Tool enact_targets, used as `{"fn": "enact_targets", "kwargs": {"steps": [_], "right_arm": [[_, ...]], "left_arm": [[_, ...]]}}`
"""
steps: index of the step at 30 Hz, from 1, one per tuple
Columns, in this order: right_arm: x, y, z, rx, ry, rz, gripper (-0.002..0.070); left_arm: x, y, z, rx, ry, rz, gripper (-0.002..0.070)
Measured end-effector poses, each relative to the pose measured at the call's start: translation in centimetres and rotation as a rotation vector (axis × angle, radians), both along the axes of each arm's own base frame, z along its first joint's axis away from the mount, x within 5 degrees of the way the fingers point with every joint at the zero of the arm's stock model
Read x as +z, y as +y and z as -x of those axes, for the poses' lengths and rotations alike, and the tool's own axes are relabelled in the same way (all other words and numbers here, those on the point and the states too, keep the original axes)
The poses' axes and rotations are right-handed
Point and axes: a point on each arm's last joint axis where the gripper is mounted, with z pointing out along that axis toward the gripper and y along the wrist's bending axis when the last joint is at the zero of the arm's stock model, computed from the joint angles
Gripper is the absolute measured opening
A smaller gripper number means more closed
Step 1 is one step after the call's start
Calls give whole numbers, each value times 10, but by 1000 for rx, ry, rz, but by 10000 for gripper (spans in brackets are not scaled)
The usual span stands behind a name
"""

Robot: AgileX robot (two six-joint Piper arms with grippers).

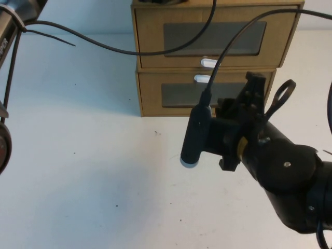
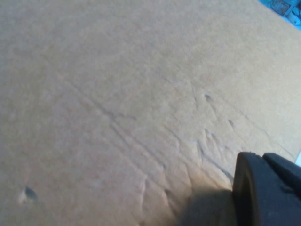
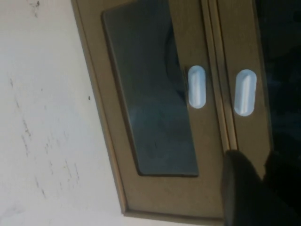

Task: Open the shoe box
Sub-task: 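Pull the top drawer of the cardboard box fully open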

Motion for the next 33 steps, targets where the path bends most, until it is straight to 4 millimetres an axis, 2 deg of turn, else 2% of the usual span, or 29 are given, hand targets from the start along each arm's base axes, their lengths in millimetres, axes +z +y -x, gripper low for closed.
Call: {"fn": "enact_targets", "kwargs": {"steps": [5, 8, 18, 33], "right_arm": [[6, 10, -10, -22, -26, -5, 224], [4, 15, -18, -38, -31, 5, 257], [4, 9, -52, -142, -49, 3, 269], [4, 1, -60, -158, -42, -3, 270]], "left_arm": [[0, 0, 0, 4, 14, 4, -3], [0, 0, 1, 3, 18, 3, -3], [0, 0, 1, 7, 30, 8, -3], [2, 1, 6, 16, 118, 22, -3]]}}
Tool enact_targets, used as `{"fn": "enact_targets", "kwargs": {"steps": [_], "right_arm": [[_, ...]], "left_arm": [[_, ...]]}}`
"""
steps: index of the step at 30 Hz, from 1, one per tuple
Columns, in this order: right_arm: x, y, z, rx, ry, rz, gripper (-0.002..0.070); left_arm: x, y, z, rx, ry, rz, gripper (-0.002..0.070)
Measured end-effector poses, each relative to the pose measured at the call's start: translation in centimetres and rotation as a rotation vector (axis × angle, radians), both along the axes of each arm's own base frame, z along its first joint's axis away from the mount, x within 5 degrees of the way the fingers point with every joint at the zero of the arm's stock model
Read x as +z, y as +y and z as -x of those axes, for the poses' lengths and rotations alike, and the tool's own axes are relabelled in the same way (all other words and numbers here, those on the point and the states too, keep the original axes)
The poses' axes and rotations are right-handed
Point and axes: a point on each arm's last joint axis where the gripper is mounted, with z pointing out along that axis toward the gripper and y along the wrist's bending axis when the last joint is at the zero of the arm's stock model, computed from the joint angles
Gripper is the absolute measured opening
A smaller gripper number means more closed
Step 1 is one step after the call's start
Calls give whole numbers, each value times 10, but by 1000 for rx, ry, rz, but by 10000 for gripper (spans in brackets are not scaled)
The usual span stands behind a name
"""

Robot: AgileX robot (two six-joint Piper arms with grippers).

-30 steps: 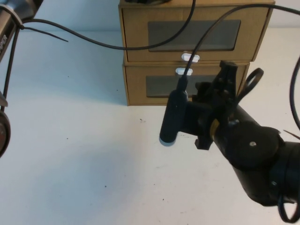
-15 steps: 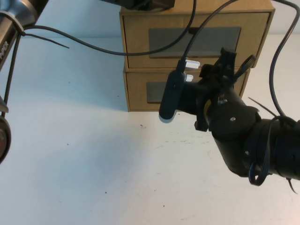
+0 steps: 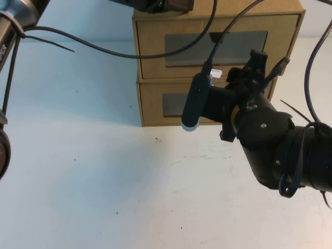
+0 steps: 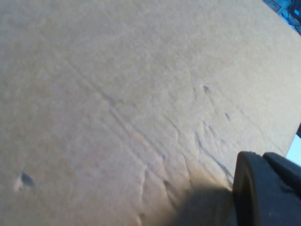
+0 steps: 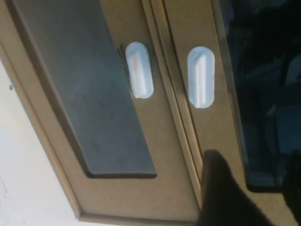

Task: Open the shoe box
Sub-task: 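Pull the top drawer of the cardboard box fully open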

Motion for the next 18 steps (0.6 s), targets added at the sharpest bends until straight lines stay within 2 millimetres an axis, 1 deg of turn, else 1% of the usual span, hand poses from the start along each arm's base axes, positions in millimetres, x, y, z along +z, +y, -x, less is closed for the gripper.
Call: {"fn": "enact_targets", "kwargs": {"steps": [4, 7, 10, 14, 18], "right_arm": [[-1, -3, -3, 3, 7, -5, 270], [-2, -2, -4, 28, 23, -16, 257], [-3, -1, -5, 57, 38, -26, 240], [-4, 2, -6, 82, 48, -32, 235], [-9, 8, -11, 85, 53, -24, 235]], "left_arm": [[0, 0, 1, -3, 8, -2, -3], [0, 0, 1, -1, 12, 0, -3], [0, 0, 1, 1, 15, 2, -3], [0, 0, 1, 2, 18, 4, -3], [0, 0, 1, 2, 18, 4, -3]]}}
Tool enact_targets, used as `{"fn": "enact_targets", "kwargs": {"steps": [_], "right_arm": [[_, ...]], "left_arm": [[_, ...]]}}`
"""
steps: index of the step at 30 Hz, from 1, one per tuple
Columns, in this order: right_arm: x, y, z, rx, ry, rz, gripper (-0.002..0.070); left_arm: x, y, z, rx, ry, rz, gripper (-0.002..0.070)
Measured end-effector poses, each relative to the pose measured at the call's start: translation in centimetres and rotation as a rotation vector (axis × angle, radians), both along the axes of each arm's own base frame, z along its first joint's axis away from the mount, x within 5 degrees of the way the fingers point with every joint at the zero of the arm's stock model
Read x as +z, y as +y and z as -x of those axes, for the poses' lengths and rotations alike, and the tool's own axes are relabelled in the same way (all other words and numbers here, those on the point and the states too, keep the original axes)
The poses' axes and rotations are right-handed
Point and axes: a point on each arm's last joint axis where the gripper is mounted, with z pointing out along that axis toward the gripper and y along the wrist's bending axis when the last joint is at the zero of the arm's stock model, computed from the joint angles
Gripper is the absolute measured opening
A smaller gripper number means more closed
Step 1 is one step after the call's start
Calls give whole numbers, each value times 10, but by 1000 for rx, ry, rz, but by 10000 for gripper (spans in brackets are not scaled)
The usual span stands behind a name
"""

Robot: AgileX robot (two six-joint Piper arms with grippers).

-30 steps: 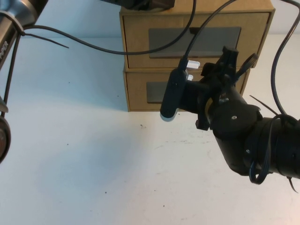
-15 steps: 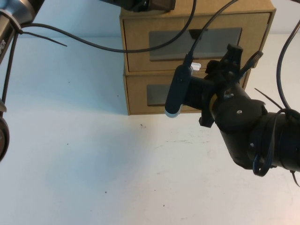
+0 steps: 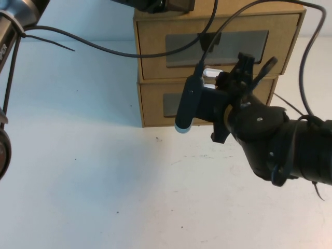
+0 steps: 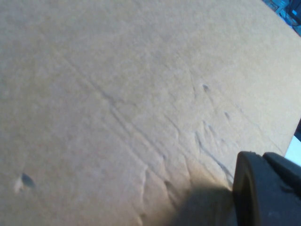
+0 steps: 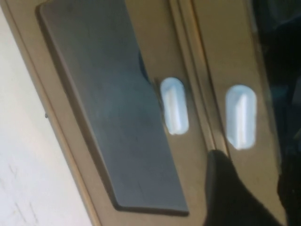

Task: Open the shoe box
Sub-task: 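Pull the top drawer of the cardboard box fully open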

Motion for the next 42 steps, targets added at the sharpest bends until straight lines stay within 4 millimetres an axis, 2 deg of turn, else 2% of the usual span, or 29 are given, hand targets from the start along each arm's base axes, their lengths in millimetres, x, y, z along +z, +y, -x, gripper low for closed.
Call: {"fn": "enact_targets", "kwargs": {"steps": [7, 15, 27, 42], "right_arm": [[-9, 11, -12, -1, 7, 9, 235], [-9, 21, -25, -5, -7, 0, 235], [-14, 5, -42, -62, -7, 30, 235], [-18, 10, -43, -29, 10, 26, 235]], "left_arm": [[0, 0, 0, 0, 0, 0, -3], [0, 0, 0, 0, 0, 0, -3], [0, 0, 0, 2, 3, 1, -3], [0, 0, 0, 1, 3, 2, -3]]}}
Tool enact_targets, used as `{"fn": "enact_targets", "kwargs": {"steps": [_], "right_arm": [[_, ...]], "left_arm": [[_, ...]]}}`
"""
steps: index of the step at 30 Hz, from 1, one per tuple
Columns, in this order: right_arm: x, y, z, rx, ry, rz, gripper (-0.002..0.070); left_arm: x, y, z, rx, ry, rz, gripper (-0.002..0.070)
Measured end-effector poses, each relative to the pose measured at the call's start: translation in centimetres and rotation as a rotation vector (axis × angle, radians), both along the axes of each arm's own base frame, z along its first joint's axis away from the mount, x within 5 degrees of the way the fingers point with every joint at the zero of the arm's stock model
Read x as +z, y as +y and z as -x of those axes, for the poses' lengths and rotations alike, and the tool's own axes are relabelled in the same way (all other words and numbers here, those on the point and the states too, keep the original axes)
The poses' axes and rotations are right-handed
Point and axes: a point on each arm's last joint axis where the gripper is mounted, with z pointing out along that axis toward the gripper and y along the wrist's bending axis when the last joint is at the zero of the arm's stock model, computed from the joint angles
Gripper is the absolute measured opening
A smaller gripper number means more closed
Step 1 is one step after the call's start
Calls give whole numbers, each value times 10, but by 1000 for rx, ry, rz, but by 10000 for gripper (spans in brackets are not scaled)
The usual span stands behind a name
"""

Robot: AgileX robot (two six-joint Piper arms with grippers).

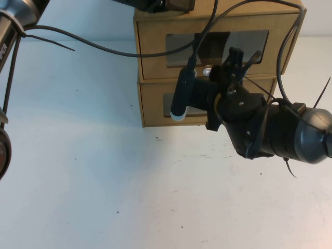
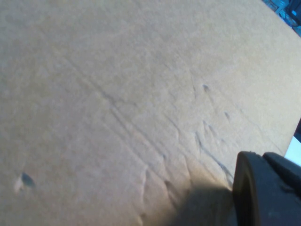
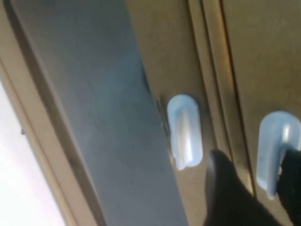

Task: Open the shoe box
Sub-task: 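Pull the top drawer of the cardboard box fully open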

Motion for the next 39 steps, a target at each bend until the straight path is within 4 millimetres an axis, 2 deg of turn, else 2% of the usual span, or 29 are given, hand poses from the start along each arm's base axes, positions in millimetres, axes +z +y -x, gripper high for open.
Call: {"fn": "enact_targets", "kwargs": {"steps": [9, 16, 32, 39], "right_arm": [[7, 4, -7, -6, -24, -19, 234], [6, 3, -9, -9, -24, -12, 225], [8, 2, -10, -12, -36, -4, 15], [7, 2, -10, -7, -32, 16, 9]], "left_arm": [[0, 0, 0, 0, 0, 0, -3], [0, 0, 0, 0, 0, 0, -3], [0, 0, 0, 0, 0, 0, -3], [0, 0, 0, -1, -1, -1, -3]]}}
